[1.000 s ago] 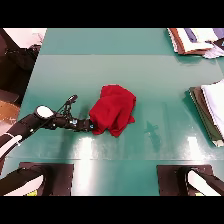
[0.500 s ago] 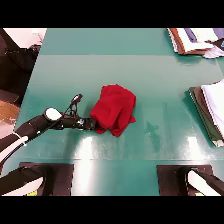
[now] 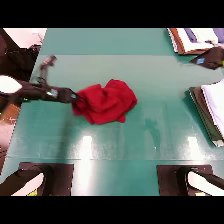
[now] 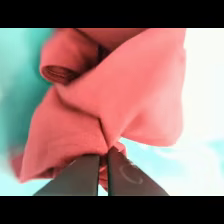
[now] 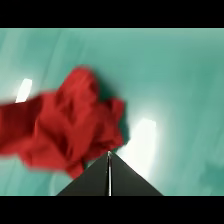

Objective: Fold the shirts.

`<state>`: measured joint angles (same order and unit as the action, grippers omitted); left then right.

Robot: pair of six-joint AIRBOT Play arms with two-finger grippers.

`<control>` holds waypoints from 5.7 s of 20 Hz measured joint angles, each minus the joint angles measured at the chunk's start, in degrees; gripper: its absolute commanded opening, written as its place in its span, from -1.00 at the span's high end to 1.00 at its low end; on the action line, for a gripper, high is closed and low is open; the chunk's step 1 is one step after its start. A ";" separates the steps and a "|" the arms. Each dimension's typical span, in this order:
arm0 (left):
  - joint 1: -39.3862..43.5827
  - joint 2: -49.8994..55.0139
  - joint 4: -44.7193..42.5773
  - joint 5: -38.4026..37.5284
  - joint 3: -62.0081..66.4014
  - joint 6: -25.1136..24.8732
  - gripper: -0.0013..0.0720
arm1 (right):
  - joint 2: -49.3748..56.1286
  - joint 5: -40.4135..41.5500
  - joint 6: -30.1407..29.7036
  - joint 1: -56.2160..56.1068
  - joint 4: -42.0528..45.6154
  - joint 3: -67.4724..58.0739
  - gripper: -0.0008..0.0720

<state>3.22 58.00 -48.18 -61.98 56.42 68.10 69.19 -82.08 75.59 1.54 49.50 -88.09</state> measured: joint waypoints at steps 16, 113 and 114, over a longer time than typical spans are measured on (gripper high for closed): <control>-8.20 -1.95 -7.93 -6.05 6.99 0.07 0.89 | 37.57 2.54 -0.76 -26.73 -0.42 0.00 -0.46; -11.58 16.59 -12.87 1.40 5.79 -13.31 0.89 | -1.70 5.70 1.70 -6.12 10.43 20.09 0.04; -12.20 15.61 -12.83 -0.37 7.08 -12.90 0.89 | -2.69 4.52 2.14 -4.17 10.47 21.73 0.04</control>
<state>-8.97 73.60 -61.01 -62.35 63.51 55.20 66.50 -77.56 77.73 -2.63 59.96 -66.37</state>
